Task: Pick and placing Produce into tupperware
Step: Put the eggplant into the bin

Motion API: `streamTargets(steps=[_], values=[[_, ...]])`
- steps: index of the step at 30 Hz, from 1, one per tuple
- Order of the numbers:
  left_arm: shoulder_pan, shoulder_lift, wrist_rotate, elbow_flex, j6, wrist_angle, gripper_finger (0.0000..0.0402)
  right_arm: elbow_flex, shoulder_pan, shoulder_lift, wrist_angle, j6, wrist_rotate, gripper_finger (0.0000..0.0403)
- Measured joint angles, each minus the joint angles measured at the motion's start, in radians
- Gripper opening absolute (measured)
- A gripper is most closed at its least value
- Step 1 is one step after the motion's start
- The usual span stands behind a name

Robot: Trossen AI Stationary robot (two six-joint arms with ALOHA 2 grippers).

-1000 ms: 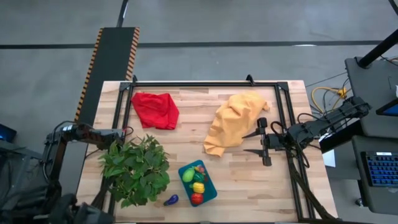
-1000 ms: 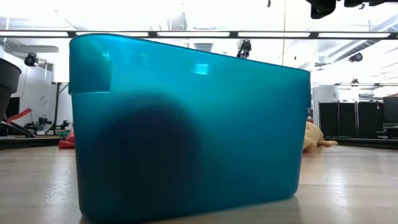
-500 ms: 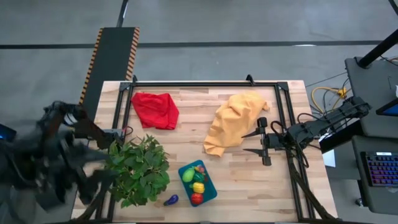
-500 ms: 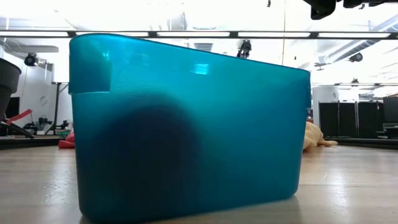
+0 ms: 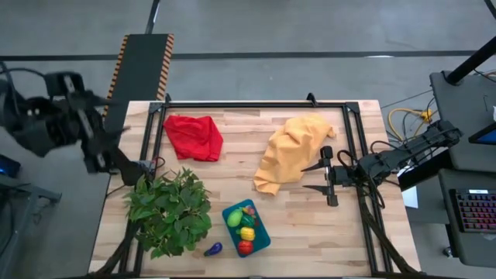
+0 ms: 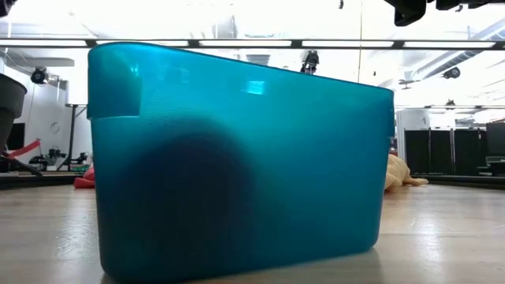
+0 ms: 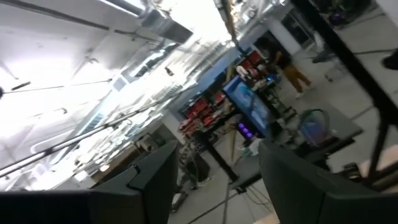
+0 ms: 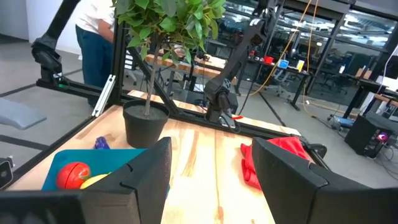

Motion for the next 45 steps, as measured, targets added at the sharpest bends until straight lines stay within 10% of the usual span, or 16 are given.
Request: streamTargets(steps=[12, 34, 45], values=[[0.122, -0.187, 0.236, -0.176, -0.207, -0.117, 0.0205, 0.000, 0.000, 0.000, 0.000, -0.007, 0.000, 0.0215], [0.122, -0.659, 0.247, -0.831, -0.551, -0.149, 0.0205, 0.000, 0.000, 0.000, 0.000, -0.007, 0.001, 0.0215], [0.121, -0.887, 0.558, -0.947, -0.898, -0.287, 0.0205, 0.000, 0.000, 0.000, 0.000, 0.000, 0.001, 0.0215]])
